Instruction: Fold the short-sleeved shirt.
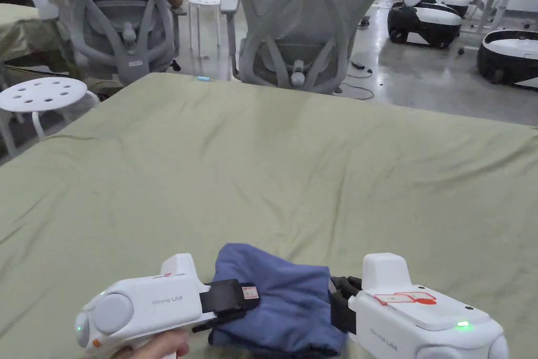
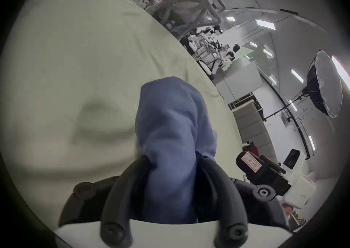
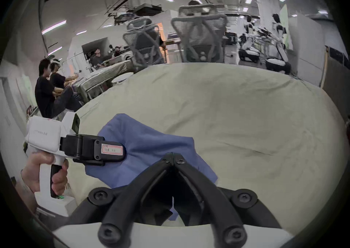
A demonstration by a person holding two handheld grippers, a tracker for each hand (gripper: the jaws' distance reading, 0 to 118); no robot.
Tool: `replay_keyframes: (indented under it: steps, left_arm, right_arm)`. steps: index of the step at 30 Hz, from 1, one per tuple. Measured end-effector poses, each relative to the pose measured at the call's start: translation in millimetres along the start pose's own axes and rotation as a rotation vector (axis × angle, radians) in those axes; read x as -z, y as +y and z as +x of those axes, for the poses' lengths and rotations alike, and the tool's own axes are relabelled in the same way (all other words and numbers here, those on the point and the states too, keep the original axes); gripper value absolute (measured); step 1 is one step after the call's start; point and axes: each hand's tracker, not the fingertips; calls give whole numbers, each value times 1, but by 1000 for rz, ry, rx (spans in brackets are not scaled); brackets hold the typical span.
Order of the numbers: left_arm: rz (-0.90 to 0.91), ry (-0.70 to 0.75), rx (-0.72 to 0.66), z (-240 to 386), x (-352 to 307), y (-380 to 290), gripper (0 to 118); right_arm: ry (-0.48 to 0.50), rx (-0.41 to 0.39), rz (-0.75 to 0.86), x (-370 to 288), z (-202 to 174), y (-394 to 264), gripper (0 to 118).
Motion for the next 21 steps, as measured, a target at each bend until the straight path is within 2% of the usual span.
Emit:
replay_keyframes:
  steps: [5,12,18,21]
  left_arm:
    - [-9,48,32,-55,-52,50,31]
    - [-6,119,14,-129,-107,112,31]
    - [27,108,11,-144,-118,112,32]
    - [34,119,41,-142,-120,106,43]
  right_arm:
    - [5,-64,26,43,-78,18,0]
    - [49,-115,20,93,-156,37,0]
    - [75,-130,3,111,-181,38,0]
    - [72,-133,1,111,-179,37,0]
